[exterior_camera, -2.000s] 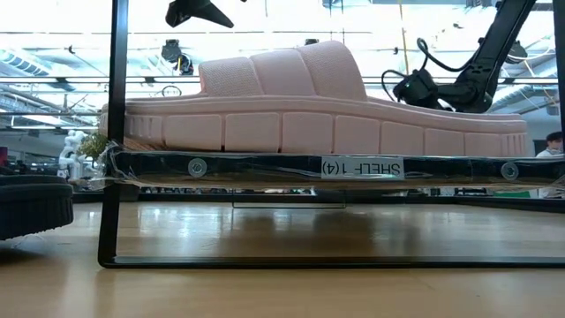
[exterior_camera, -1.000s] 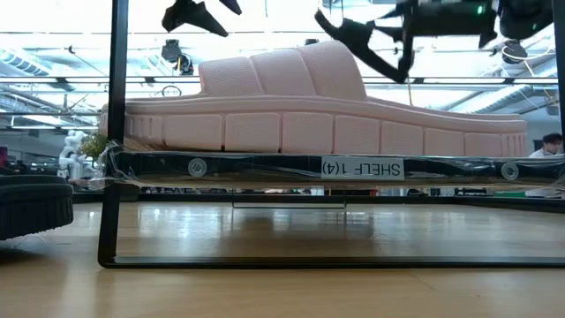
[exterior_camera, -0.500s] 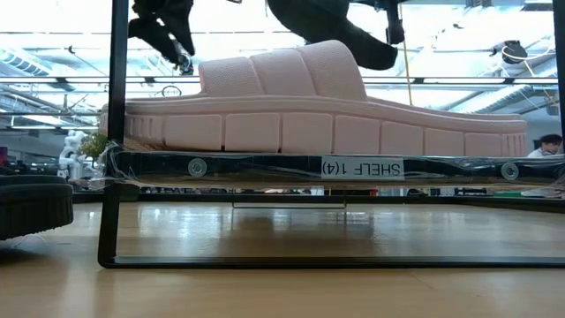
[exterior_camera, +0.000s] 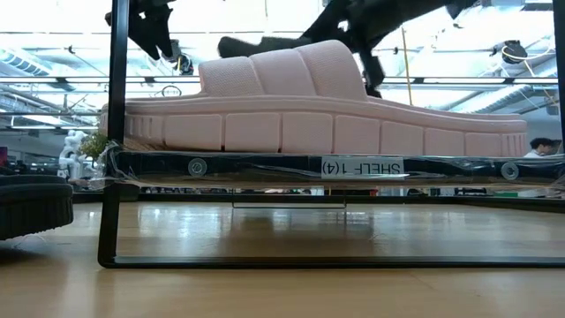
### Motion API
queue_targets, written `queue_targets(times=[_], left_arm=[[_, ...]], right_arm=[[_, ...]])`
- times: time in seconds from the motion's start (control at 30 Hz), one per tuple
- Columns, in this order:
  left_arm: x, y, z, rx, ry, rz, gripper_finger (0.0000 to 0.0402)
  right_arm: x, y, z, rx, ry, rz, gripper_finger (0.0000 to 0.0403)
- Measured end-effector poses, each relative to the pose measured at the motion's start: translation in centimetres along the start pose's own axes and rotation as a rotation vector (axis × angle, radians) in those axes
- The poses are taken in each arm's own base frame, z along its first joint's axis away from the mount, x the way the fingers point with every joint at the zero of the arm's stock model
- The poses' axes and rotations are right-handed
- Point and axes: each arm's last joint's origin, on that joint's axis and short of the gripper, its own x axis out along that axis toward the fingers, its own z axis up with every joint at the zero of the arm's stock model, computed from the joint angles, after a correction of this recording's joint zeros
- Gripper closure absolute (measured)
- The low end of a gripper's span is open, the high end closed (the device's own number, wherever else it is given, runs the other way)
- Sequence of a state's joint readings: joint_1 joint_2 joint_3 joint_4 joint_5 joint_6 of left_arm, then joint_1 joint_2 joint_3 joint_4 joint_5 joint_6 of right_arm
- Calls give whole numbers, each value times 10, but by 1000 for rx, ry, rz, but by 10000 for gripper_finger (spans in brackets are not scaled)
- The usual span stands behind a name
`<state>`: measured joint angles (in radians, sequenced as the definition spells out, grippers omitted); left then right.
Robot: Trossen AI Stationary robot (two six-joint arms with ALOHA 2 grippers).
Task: Pick and place slides into the shelf
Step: Put the top black slipper on the shelf
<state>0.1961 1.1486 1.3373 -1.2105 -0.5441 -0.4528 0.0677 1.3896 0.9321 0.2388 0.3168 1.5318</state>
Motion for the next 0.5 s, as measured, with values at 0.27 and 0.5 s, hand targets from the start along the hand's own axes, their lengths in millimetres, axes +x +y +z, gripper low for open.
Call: queue_targets(times=[0.27,0.5], left_arm=[[0,1,-1,73,12,14,172],[0,1,-1,95,13,15,172]], right_arm=[[36,-29,2,21,-37,-67,403],[42,-32,21,-56,-114,-89,403]])
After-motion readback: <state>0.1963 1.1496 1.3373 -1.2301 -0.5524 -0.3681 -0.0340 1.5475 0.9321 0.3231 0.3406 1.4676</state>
